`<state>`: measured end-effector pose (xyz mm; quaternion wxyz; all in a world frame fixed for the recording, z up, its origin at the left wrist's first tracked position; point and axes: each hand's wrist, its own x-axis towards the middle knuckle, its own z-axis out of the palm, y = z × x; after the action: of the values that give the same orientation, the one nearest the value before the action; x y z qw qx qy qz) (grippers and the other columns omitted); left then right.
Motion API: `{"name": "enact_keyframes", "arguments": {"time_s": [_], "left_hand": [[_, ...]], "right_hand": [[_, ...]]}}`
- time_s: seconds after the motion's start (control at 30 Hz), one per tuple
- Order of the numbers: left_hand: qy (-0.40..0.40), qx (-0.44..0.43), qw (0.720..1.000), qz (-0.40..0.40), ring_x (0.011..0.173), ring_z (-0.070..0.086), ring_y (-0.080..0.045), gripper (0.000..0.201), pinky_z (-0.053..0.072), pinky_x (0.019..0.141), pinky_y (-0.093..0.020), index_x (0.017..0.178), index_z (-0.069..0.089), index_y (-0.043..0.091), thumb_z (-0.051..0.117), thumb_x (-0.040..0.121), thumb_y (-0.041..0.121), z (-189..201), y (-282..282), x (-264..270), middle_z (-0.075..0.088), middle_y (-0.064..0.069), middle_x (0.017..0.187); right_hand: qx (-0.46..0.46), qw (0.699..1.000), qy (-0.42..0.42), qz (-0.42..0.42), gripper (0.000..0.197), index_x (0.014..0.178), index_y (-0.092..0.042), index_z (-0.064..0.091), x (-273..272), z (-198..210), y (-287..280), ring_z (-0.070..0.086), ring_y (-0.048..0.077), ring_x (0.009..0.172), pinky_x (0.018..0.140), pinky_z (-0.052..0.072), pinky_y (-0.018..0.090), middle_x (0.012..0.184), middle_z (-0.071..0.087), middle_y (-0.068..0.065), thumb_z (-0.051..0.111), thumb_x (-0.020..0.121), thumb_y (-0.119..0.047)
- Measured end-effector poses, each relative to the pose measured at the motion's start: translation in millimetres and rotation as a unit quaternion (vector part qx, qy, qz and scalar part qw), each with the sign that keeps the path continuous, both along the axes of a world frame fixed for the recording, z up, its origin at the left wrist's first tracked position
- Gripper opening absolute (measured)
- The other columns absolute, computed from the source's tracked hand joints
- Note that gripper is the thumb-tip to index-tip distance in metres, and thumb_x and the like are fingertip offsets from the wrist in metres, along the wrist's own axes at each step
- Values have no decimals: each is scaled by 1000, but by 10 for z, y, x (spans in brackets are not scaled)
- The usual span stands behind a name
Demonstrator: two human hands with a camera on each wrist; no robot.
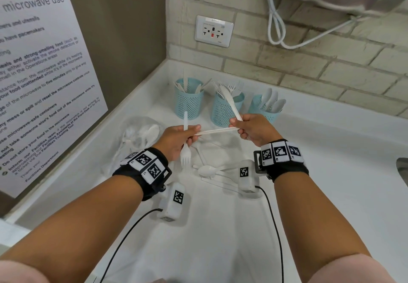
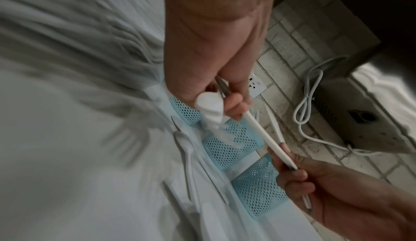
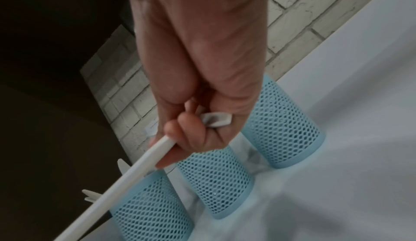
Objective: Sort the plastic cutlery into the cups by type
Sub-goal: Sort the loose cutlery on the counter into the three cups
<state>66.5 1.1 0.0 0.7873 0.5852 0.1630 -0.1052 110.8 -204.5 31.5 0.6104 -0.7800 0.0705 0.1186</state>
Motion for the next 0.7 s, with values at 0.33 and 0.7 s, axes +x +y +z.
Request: {"name": "enact_keyframes", "arguments": {"time_s": [0.33, 0.7], "left_hand": [[-80, -52, 995, 35, 64, 70, -10, 10, 57, 68, -17, 90, 65, 0, 59, 90, 7, -48, -74, 62, 70, -7, 78], [-73, -45, 996, 35, 80, 67, -18, 23, 57, 68, -16, 109, 60, -4, 60, 90, 9, -28, -129, 59, 67, -11, 93]], "right_hand": [[-68, 964, 143, 215, 33, 117, -1, 59, -173, 73, -11, 60, 6, 55, 56, 50, 16, 84, 68, 7, 44, 99, -24], [-163, 929, 106, 314, 17, 107, -20, 55, -184, 21, 258, 39, 12, 54, 54, 35, 24, 65, 43, 0, 44, 99, -30]]}}
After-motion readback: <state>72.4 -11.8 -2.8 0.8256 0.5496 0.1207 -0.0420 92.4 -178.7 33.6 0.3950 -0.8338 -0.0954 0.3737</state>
